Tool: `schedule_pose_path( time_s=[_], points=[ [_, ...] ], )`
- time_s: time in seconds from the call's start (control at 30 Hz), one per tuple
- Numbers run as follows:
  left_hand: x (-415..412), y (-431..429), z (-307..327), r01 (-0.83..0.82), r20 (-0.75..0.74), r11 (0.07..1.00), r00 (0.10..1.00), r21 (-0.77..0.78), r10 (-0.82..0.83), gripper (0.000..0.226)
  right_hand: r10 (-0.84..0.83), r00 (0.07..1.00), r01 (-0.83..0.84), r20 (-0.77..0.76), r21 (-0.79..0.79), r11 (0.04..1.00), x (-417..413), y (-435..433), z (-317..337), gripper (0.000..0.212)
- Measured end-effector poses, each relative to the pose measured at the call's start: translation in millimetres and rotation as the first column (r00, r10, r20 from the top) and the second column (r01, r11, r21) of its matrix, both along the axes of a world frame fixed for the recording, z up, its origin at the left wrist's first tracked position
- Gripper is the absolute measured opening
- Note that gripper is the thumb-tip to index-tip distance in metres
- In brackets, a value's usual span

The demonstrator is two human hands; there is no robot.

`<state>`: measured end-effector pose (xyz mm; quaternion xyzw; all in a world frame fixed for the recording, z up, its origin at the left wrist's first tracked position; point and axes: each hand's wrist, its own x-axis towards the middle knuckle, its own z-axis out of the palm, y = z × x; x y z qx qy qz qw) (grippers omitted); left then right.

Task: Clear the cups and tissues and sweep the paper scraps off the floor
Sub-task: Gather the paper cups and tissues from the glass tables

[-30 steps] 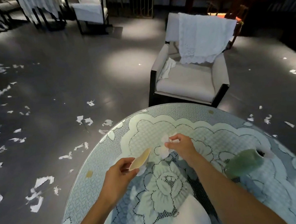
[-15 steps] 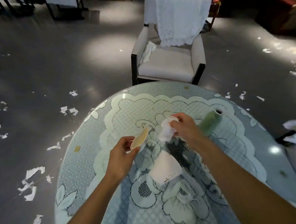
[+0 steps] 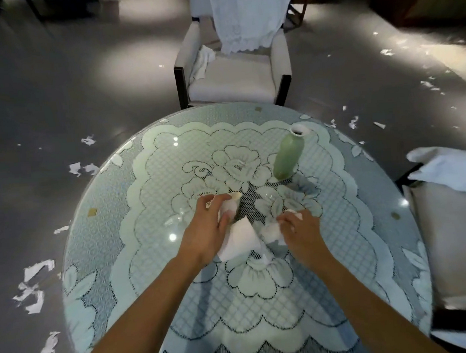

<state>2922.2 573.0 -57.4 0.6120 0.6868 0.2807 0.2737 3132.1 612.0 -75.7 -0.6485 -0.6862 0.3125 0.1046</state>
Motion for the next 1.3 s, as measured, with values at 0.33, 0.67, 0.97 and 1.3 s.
schedule_pose_path(
  time_s=[0.33,0.67,0.97,1.3],
  points=[
    [11,-27,-32,0.137,0.002,0.99,0.991,-0.028,-0.137,0.102,0.36,0.862,-0.382,0.357,-0.01,0.924,-2,-29,-31,0.079],
    [-8,-44,-26,-0.104,0.104,0.993,0.99,0.064,0.097,0.086,0.294,0.942,-0.314,0.164,0.116,0.942,-2,-15,-30,0.024],
    [-47,-115,4,-0.407,0.133,0.9,0.911,0.154,0.39,0.083,0.127,0.92,-0.207,-0.37,-0.184,0.961,-44,-76,-13,0.051],
    [-63,-220,-2,-0.46,0.265,0.883,0.866,0.094,0.423,0.082,0.431,0.86,-0.478,0.275,0.137,0.868,-63,-204,-33,0.073]
  ],
)
